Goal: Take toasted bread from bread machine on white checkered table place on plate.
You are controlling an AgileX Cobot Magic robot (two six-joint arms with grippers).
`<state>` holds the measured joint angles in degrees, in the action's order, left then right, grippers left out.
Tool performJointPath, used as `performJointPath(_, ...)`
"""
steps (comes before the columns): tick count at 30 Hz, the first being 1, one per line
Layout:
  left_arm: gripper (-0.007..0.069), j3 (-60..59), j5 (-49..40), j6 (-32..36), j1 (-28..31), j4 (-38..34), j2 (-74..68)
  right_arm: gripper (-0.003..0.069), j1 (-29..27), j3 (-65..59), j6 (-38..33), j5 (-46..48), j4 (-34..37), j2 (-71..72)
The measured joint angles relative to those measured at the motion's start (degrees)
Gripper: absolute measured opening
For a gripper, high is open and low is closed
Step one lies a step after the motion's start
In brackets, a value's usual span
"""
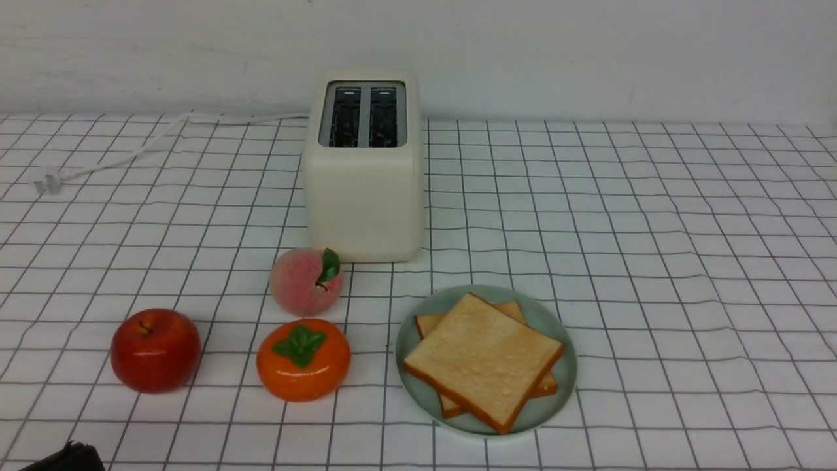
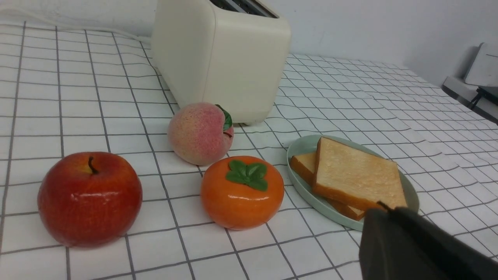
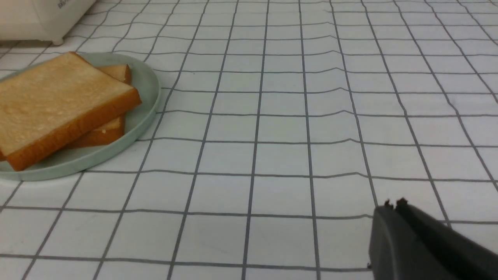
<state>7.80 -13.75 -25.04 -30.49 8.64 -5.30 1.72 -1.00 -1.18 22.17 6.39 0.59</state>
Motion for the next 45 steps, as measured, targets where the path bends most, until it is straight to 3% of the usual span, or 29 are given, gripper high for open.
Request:
performJointPath(27,-0.0013,-0.9,-0.7,0.0,0.5,-0.4,0.0,-0.0009,0.0,0.0,0.0,0.0,0.0,0.0)
performJointPath(32,-0.0013,-1.7,0.0,1.0,9.0,-5.6,0.0,-0.0009,0.0,0.0,0.0,0.0,0.0,0.0)
performJointPath(39,-0.0013,-6.1,4.2,13.0,26.5,-15.2,4.6,-0.0002,0.0,0.0,0.0,0.0,0.0,0.0)
performJointPath(42,-0.0013,-8.5,3.5,14.9,29.5,-17.0,5.7,-0.0002,0.0,0.0,0.0,0.0,0.0,0.0)
performJointPath(45,-0.0013,-9.3,-4.2,15.8,30.6,-17.4,5.9,0.0001,0.0,0.0,0.0,0.1,0.0,0.0)
